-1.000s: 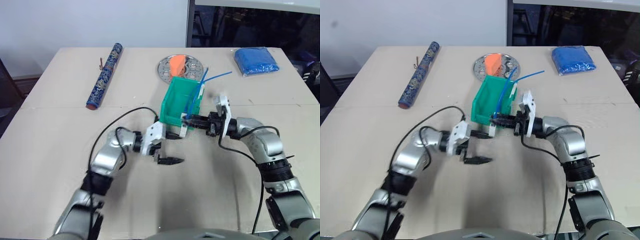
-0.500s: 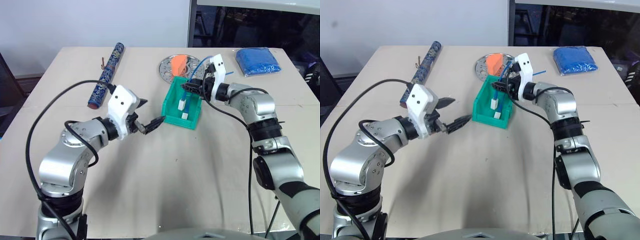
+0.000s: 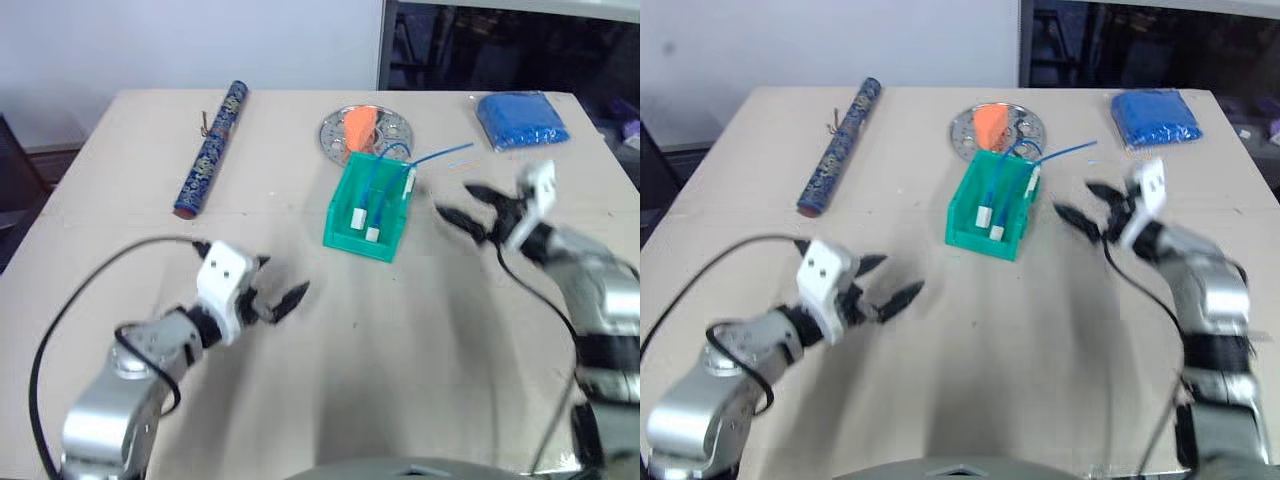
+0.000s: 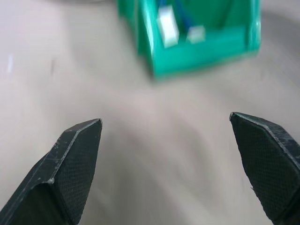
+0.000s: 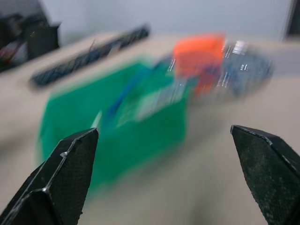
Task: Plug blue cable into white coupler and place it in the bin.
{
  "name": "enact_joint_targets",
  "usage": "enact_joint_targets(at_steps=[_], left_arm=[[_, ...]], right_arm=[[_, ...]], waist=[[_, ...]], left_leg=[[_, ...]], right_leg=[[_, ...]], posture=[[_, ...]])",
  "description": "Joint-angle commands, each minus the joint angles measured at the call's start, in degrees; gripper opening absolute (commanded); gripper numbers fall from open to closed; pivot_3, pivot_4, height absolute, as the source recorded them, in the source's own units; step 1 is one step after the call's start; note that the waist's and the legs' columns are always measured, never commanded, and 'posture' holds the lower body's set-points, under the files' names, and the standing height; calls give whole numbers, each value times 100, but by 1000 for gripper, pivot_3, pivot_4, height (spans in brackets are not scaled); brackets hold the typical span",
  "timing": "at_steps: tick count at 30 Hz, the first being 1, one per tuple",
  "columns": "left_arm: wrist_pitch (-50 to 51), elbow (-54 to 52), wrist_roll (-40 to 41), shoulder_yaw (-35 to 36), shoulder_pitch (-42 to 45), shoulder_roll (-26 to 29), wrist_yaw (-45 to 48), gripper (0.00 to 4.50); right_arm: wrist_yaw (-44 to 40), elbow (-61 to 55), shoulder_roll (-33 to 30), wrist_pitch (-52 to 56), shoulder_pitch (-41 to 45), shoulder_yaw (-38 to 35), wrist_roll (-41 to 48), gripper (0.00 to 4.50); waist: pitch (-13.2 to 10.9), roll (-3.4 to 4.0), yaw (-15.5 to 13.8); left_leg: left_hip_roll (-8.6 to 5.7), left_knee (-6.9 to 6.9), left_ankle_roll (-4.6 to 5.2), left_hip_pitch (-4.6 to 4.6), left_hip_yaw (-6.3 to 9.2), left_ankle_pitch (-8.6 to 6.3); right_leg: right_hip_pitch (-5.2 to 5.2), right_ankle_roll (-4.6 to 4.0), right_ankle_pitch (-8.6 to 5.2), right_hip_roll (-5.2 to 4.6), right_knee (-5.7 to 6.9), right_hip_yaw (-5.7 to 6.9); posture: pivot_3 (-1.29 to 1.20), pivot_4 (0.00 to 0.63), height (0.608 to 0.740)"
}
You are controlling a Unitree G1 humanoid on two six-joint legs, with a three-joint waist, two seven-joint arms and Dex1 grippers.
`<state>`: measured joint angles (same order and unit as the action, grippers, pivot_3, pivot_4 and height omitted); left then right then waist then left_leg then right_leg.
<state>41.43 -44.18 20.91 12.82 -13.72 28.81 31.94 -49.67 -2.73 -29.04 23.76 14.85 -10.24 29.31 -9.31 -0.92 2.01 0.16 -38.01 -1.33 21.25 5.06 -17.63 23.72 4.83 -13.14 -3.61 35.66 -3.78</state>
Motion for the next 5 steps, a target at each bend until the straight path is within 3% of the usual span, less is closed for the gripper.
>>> enact_joint_targets(at_steps=[1, 5], left_arm=[[-991, 50, -328, -91, -517, -105, 27, 4500], [-1724, 427, -566, -305, -973, -136, 147, 4500]], right_arm=[[-630, -212, -291, -785, -643, -352, -20, 4462], [-1148, 222, -540, -1476, -1438, -373, -172, 4462]], waist=[[-4, 3, 4], [-10, 5, 1]], left_leg=[[0, -13, 24, -13, -2, -14], [2, -31, 30, -107, -11, -15]], right_leg=[[-14, 1, 0, 1, 9, 0], [-108, -19, -18, 5, 11, -3]], posture=[[0, 150, 740], [0, 150, 740]])
